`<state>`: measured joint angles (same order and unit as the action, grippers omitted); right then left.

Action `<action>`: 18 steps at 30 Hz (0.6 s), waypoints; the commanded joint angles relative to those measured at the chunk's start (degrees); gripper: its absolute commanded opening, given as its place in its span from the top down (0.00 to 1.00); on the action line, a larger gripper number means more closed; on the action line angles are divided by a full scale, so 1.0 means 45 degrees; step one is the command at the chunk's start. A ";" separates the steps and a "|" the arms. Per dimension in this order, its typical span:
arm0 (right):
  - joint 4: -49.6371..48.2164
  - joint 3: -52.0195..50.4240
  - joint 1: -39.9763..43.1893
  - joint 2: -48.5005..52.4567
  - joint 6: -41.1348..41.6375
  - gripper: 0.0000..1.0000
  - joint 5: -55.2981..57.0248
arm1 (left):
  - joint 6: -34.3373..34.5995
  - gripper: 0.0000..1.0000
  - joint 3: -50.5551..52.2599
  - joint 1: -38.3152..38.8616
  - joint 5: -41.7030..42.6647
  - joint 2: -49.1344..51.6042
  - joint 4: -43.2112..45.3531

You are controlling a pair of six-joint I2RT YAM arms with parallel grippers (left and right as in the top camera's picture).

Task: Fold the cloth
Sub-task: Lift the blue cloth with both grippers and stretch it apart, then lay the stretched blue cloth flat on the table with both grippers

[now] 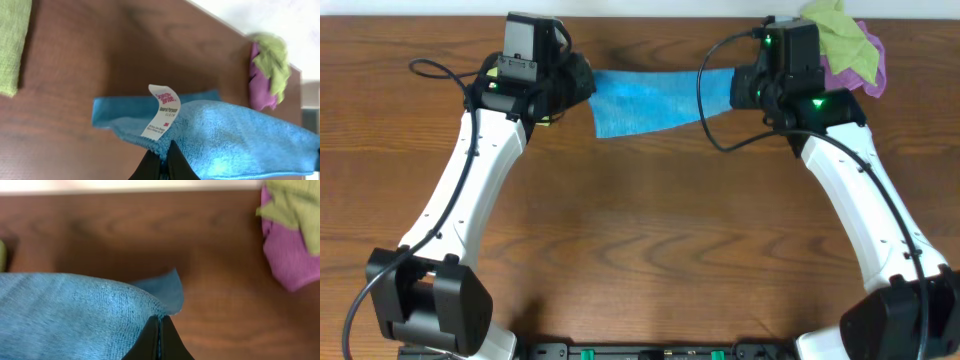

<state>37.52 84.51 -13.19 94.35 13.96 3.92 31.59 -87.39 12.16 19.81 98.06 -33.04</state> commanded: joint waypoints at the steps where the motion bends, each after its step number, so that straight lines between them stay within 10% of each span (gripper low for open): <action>1: 0.0787 0.0199 -0.0180 -0.0199 -0.0165 0.99 0.0121 | -0.0656 0.94 -0.0272 -0.0034 0.0185 0.0087 -0.0661; 18: 0.5455 -0.0505 -0.0408 -0.1141 0.0180 0.98 -0.0068 | -0.1209 0.94 0.0942 0.0495 0.1715 0.0015 -0.5168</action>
<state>61.49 84.05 -14.59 91.35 14.02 3.22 27.57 -85.47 13.39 25.96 98.06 -55.75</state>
